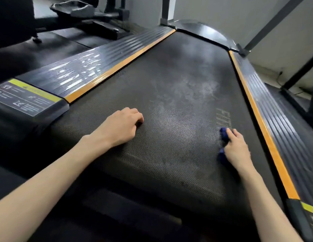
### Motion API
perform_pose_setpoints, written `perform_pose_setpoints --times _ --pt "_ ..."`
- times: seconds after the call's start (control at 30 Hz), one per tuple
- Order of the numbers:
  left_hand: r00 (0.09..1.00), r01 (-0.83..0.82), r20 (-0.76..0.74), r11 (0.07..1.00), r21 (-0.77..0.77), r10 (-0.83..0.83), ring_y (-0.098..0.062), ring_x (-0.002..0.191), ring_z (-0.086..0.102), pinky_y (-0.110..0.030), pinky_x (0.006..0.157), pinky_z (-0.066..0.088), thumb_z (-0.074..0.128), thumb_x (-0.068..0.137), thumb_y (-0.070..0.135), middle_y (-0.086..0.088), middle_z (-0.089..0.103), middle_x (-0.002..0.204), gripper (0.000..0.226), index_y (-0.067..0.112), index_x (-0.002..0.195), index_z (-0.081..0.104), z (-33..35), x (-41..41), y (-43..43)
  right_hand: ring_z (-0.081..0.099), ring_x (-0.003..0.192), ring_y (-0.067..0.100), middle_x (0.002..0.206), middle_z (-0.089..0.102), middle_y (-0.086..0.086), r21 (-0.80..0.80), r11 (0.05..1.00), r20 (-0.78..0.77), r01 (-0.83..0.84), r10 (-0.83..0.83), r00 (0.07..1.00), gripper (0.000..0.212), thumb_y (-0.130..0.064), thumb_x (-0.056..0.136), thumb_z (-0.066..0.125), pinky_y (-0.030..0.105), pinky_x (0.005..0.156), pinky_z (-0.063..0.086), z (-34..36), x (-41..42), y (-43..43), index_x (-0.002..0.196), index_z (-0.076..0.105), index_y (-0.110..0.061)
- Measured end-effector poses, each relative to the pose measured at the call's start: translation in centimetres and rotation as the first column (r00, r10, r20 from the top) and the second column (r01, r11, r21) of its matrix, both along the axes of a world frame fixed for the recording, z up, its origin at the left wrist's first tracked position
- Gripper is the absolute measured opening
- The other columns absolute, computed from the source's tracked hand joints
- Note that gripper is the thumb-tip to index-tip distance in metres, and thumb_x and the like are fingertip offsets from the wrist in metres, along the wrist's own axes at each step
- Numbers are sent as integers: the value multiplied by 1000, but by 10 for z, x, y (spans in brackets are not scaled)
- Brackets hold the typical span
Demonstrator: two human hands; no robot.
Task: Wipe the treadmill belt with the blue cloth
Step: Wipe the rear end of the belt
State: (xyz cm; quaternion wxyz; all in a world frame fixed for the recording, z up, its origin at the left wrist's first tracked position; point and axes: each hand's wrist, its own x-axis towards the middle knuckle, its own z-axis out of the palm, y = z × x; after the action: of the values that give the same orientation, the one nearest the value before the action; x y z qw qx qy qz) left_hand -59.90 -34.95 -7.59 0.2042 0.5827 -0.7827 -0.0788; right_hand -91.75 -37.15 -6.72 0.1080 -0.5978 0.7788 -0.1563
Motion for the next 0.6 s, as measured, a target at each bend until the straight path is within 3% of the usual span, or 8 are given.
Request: perform_pose_setpoints --times 0.07,0.13,0.23,0.37,0.47,0.53,0.6 --pt "999 -33 -35 999 -16 32 -18 102 51 -41 90 44 42 83 3 4 59 109 33 18 102 64 -1 -2 -4 22 141 26 156 17 4 -44 998 -45 -47 45 998 67 5 84 45 39 109 25 -4 20 8 146 31 -15" --pt "995 -74 -75 997 -37 71 -17 98 52 -40 85 46 43 82 1 7 62 101 32 18 94 67 -1 -2 -7 20 141 24 156 16 6 -104 963 -106 -249 238 965 66 5 84 42 31 110 22 -11 71 21 146 28 -13" --pt "991 -115 -87 987 -112 105 -23 94 55 -36 80 46 46 80 0 2 65 94 29 17 86 69 -2 -6 -11 17 142 23 156 14 9 -127 838 -102 -530 521 848 70 3 82 43 27 113 14 -17 156 35 147 23 -10" --pt "988 -127 -102 989 -80 119 -30 88 57 -40 80 48 49 74 -2 -3 66 84 29 19 69 69 -2 -5 -25 11 143 24 157 11 9 -102 780 -64 -617 614 787 72 4 82 46 29 115 13 -17 172 31 148 20 -10" --pt "974 -156 -169 988 -19 151 -25 88 58 -39 82 49 49 69 -3 3 67 83 43 36 54 57 0 -4 -29 18 141 19 155 20 0 -107 856 -38 -505 504 863 69 5 81 44 26 112 19 -20 101 32 144 32 -19" --pt "969 -163 -193 986 -32 154 -25 88 57 -42 81 49 49 69 -2 2 66 83 43 38 54 54 -3 -4 -28 27 138 20 152 29 2 -151 949 -17 -278 279 960 64 6 81 44 22 107 22 -13 40 38 140 41 -18" --pt "965 -169 -211 984 -56 153 -26 87 57 -44 80 49 51 70 0 -1 65 83 42 40 55 53 -7 -5 -27 31 135 25 151 30 5 -146 989 17 -20 23 1000 57 4 86 41 26 104 25 -7 -4 45 140 42 -14"
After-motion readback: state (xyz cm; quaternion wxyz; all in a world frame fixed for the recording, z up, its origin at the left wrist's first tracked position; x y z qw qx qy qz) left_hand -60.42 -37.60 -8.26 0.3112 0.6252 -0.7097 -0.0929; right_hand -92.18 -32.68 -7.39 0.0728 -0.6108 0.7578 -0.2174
